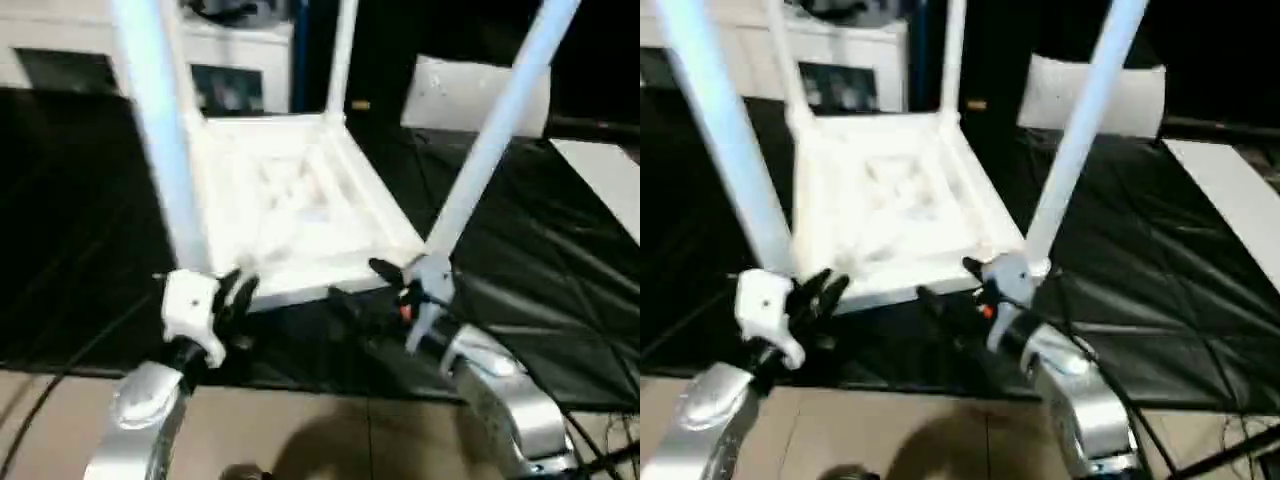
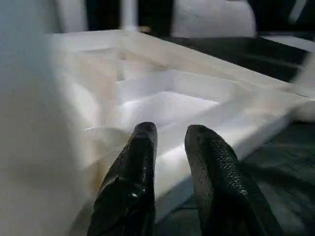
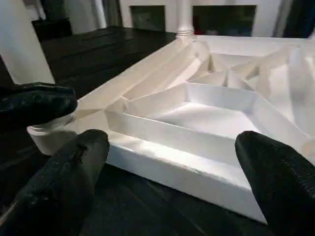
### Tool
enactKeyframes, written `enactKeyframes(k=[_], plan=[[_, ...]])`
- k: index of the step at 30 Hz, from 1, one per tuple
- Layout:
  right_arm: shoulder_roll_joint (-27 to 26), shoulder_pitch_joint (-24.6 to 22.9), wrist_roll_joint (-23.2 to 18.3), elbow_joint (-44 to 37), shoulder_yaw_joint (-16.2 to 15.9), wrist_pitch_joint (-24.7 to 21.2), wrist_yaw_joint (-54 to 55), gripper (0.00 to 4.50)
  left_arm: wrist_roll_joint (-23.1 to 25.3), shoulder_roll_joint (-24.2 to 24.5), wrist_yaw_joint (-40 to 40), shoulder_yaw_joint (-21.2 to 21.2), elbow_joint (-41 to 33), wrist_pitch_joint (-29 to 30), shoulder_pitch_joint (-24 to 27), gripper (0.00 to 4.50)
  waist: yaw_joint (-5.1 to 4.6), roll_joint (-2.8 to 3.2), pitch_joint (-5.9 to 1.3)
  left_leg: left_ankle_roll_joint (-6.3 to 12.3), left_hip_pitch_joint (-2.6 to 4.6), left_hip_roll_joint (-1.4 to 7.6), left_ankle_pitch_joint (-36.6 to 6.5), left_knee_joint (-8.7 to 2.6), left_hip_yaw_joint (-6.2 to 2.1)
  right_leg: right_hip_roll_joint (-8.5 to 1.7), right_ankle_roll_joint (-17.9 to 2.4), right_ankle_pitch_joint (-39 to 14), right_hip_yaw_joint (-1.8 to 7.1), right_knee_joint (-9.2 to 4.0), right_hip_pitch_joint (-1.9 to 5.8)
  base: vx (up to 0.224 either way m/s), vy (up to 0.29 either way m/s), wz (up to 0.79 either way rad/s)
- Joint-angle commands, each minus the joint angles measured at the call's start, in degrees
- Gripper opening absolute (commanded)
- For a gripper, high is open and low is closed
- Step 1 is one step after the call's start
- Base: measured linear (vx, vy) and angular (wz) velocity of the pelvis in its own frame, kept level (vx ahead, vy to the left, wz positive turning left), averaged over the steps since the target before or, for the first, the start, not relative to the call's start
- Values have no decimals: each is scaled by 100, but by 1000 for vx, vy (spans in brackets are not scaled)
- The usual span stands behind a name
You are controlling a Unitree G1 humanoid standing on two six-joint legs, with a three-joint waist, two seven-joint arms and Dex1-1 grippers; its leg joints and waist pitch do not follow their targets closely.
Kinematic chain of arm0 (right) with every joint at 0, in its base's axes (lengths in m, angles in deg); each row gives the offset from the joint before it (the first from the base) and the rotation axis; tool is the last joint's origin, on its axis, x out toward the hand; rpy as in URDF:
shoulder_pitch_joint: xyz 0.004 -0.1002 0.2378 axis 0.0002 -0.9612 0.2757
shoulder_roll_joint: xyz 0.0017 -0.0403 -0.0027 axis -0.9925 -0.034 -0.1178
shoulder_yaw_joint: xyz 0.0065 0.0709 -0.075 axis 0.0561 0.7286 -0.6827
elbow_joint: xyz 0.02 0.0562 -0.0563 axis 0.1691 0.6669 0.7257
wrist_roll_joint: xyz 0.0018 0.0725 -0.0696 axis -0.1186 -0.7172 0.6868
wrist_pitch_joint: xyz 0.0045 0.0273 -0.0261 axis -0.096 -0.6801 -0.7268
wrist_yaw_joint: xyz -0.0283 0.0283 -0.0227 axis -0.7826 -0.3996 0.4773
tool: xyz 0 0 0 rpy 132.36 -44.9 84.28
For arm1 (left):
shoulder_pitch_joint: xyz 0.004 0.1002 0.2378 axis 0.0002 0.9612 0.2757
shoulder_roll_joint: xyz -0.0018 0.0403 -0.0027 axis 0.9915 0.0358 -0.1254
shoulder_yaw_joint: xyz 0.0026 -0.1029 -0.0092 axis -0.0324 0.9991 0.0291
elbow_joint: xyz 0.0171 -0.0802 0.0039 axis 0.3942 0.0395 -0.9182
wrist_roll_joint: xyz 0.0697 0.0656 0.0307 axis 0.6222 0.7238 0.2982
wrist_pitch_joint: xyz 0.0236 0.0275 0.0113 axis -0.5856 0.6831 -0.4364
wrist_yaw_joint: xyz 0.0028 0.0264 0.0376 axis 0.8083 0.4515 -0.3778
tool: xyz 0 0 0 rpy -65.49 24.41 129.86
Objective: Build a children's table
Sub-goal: Rotate table base
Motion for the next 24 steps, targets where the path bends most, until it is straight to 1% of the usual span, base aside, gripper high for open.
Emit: enactKeyframes(k=[1,2,3,4,5,6,7,8,9,10,11,12,13,14,15,16,17,18,19,20,21,22,23,24], plan=[[71,-89,-10,-27,138,68,46,450,-159,81,186,-154,-239,133,135,115,-77,52,-212,-726,91,461,-3186,-799,-329,-268,-284,-2033,180,-477,-20,-22,48,-27],[69,-98,-20,-37,148,75,50,450,-280,155,273,-182,-346,199,240,115,-85,40,-257,-589,1,472,-2579,-810,-322,-277,-338,-1385,189,-416,62,-6,27,-20],[67,-96,-22,-36,149,75,53,450,-297,165,282,-184,-361,217,250,115,-99,41,-239,-488,-25,474,-2339,-816,-291,-250,-383,-1133,192,-414,45,0,0,0],[75,-102,-14,-33,147,90,56,450,-277,207,300,-194,-396,250,291,115,-104,36,-232,-457,-2,471,-2391,-813,-269,-238,-405,-1249,197,-432,20,0,0,0],[80,-104,-13,-31,147,96,63,450,-263,226,307,-198,-414,276,311,115,-124,14,-212,-455,58,463,-2661,-792,-239,-248,-430,-1748,218,-503,-52,0,0,0],[82,-105,-13,-29,146,99,67,450,-255,237,311,-200,-425,291,323,115,-162,3,-201,-454,64,461,-2798,-782,-253,-278,-425,-2170,228,-545,-63,0,0,0],[88,-114,-15,-28,144,107,79,450,-212,250,269,-186,-453,357,346,115,-180,-6,-210,-420,44,460,-2716,-771,-259,-297,-402,-2341,232,-564,-48,0,0,0],[91,-120,-18,-28,141,116,86,450,-187,239,216,-158,-460,390,351,115,-181,-11,-219,-398,43,463,-2631,-765,-255,-298,-399,-2330,235,-568,-52,0,0,0],[90,-124,-18,-28,139,115,93,450,-190,217,182,-133,-455,393,343,115,-180,-27,-242,-336,31,464,-2394,-751,-237,-289,-421,-2137,243,-556,-46,0,0,0],[86,-142,-13,-31,137,110,114,450,-219,152,101,-69,-435,345,308,115,-174,-18,-252,-306,21,467,-2251,-750,-230,-283,-455,-1964,245,-538,-40,0,0,0],[82,-156,-11,-30,132,120,120,450,-182,122,10,-41,-415,308,275,115,-170,-20,-271,-237,-3,474,-1970,-745,-211,-262,-541,-1572,243,-507,-22,0,0,0],[82,-158,-10,-29,131,122,119,450,-177,120,-2,-39,-413,305,272,115,-158,-19,-290,-160,-4,484,-1808,-731,-189,-236,-612,-1295,238,-481,-29,0,0,0],[94,-172,7,-26,111,135,95,450,-170,140,-41,-59,-405,319,263,115,-157,-25,-280,-130,-6,483,-1844,-737,-180,-226,-630,-1319,233,-487,-42,0,0,0],[109,-185,29,-23,83,152,71,450,-164,174,-66,-89,-403,336,259,115,-155,-25,-274,-116,-1,482,-2046,-738,-173,-223,-638,-1573,231,-507,-70,0,0,0],[112,-189,35,-22,73,157,66,450,-164,184,-70,-96,-403,339,259,115,-171,-23,-278,-160,-27,478,-2143,-739,-183,-227,-625,-1706,228,-506,-67,0,0,0],[125,-186,43,-22,55,111,62,450,-106,200,-100,-118,-402,360,258,115,-168,-12,-292,-201,-25,491,-2112,-741,-195,-219,-629,-1638,221,-495,-64,0,0,0],[149,-179,63,-20,22,106,34,450,-63,214,-106,-138,-397,335,257,115,-177,16,-308,-342,-1,536,-2045,-747,-224,-134,-653,-1252,193,-448,-73,57,-37,-3],[173,-171,80,-15,-13,103,15,450,-25,224,-116,-156,-402,328,260,115,-192,104,-297,-49,-385,390,-2082,-901,-572,-51,-637,-719,-196,-262,206,42,-56,27],[178,-170,80,-10,-22,111,22,450,-42,205,-132,-145,-412,379,271,115,-161,162,-420,32,-172,424,-1970,-773,-671,-15,-764,-231,-259,-309,125,42,-56,27],[178,-170,80,-10,-22,111,22,450,-42,205,-132,-145,-412,379,271,115,-364,233,-406,487,-172,525,-1267,-747,-1038,151,-1269,482,-388,-81,130,57,-80,54],[178,-167,69,11,-7,131,44,450,-150,159,-164,-94,-404,599,307,115,-427,318,-429,1202,62,612,-503,-723,-1326,317,-1613,155,-456,125,-60,88,-118,59],[169,-174,62,20,11,133,67,450,-227,153,-106,-74,-397,541,335,115,-466,298,-397,2062,72,640,135,-719,-1517,310,-1692,-361,-370,288,-129,119,-216,93],[174,-186,73,37,23,190,76,450,-342,161,-29,-52,-421,539,401,115,-435,237,-376,2315,-3,473,424,-640,-1438,230,-1749,-249,-253,193,-120,74,-171,67],[174,-186,73,37,23,190,76,450,-343,161,-28,-52,-421,539,401,115,-390,115,-339,2210,-252,212,589,-517,-1231,-72,-1722,228,-41,-117,-5,18,-173,64]])
